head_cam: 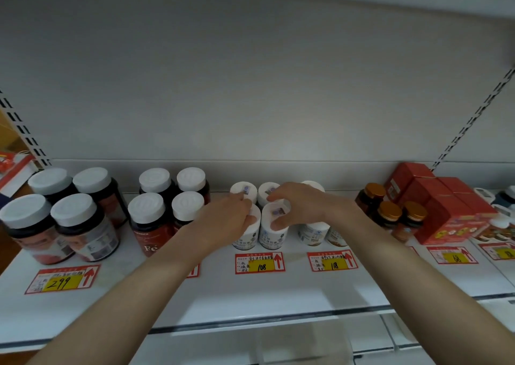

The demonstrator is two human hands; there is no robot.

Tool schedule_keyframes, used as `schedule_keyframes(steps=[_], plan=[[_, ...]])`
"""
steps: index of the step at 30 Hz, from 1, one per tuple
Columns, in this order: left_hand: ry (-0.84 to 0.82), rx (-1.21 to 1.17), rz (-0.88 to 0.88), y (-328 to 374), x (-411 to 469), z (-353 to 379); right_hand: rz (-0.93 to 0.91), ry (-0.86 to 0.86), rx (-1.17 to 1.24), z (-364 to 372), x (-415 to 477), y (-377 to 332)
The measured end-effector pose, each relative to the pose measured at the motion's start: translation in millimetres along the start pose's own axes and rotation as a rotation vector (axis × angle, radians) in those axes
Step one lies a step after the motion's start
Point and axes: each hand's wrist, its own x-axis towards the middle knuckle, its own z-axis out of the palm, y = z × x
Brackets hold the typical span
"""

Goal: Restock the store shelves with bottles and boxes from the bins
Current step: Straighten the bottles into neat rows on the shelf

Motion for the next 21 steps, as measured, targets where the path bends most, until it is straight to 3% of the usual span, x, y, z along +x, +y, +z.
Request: schedule_keyframes(steps=[16,21], plan=[[0.048,-0.034,0.014,-0.1,-2.0,1.9,0.052,0.004,-0.055,3.5,2.3,-2.8],[0.103,-0.045,0.001,-0.3,-4.5,1.6,0.031,0.114,0.049,-8.0,-5.3,7.4]])
